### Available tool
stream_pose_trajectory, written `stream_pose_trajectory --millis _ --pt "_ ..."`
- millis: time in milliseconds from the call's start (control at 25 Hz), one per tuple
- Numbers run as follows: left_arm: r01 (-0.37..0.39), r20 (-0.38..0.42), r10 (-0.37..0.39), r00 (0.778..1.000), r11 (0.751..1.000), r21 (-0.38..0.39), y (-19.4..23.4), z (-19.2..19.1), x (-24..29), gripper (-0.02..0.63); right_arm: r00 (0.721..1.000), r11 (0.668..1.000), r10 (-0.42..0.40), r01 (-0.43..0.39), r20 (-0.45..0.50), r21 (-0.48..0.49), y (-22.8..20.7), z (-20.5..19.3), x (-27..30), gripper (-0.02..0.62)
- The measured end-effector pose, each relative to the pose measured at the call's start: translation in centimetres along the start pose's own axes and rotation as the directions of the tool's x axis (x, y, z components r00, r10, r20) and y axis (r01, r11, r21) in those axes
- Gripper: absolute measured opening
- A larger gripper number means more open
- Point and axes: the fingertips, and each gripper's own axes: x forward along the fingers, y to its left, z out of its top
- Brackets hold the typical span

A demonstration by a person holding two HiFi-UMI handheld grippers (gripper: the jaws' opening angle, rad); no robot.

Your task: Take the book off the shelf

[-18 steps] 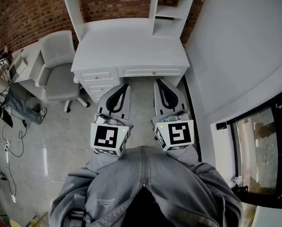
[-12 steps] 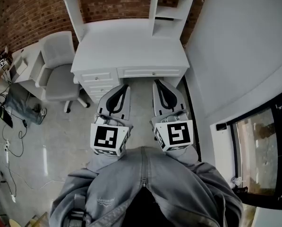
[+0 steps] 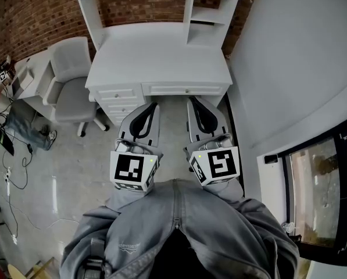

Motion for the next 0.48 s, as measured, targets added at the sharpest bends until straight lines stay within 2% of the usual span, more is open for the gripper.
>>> stream_pose_trajectory --millis 480 --pt "-0.027 -0.033 0.027 0.999 1.000 -0.015 -0.3 -1.8 1.6 0.006 0.998 0.998 0.042 -0.040 -0.039 0.050 -1.4 -2.8 1.1 0.026"
